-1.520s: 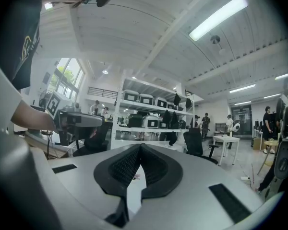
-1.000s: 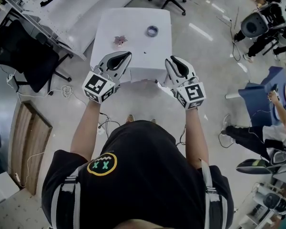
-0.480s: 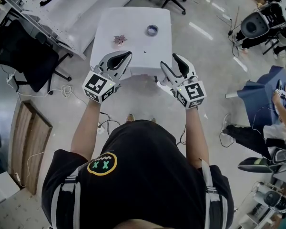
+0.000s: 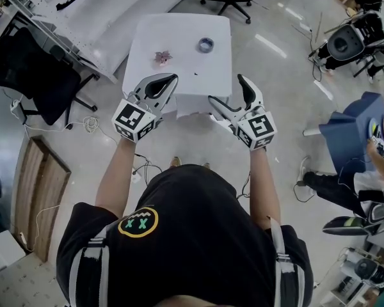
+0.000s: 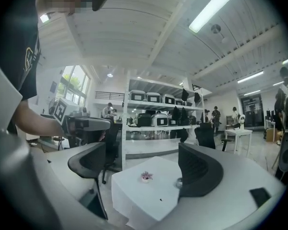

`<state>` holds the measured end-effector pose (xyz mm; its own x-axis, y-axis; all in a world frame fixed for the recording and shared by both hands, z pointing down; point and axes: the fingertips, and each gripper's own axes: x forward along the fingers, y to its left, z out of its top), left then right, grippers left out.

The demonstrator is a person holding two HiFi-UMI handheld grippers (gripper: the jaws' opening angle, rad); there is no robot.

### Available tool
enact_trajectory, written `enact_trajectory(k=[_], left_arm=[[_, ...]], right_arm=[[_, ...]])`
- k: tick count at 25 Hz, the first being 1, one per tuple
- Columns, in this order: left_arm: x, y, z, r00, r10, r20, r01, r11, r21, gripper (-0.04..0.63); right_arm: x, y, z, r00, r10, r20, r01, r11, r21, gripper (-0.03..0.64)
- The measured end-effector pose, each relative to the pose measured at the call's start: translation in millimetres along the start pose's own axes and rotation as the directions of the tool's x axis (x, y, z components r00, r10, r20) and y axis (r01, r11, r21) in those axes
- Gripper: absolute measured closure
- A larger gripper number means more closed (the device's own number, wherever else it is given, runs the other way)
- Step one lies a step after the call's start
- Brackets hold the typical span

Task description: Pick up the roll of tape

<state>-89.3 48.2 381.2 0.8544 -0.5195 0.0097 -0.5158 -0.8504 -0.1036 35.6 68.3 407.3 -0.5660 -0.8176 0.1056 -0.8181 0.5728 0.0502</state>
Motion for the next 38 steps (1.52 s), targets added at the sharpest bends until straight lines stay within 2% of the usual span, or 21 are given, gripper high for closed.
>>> enact_trajectory(k=[4,7,21,32,38], left_arm=[[0,2,1,1.0,0.0,0.0,0.0,1.0,0.001,0.58],[1,4,0,1.0,0.002,-0.001,-0.002,1.0,-0.002,0.58],[6,-8,4,1.0,0.023,-0.003,-0.023,1.0,0.004,0.58],[20,-50,8,0.997,0.083,0.0,-0.083,0.997,0.002,0.581],[31,-66,10,0.997,0.077,-0.003,-0.077,0.997,0.001,0.58]], right_arm=[[5,1,-1,1.0,0.011,-0.007,-0.011,1.0,0.005,0.053],[7,3,-2,1.0,0.02,-0.007,-0.02,1.0,0.008,0.018],[-3,0,-5,0.999,0.041,-0.011,-0.041,0.999,-0.001,0.018],[-41,-10,-12,0.995,0.102,-0.009,-0.102,0.995,-0.017,0.018],[-55,-21,-15,0.996,0.092,-0.006,-0.092,0.996,-0.008,0.018]])
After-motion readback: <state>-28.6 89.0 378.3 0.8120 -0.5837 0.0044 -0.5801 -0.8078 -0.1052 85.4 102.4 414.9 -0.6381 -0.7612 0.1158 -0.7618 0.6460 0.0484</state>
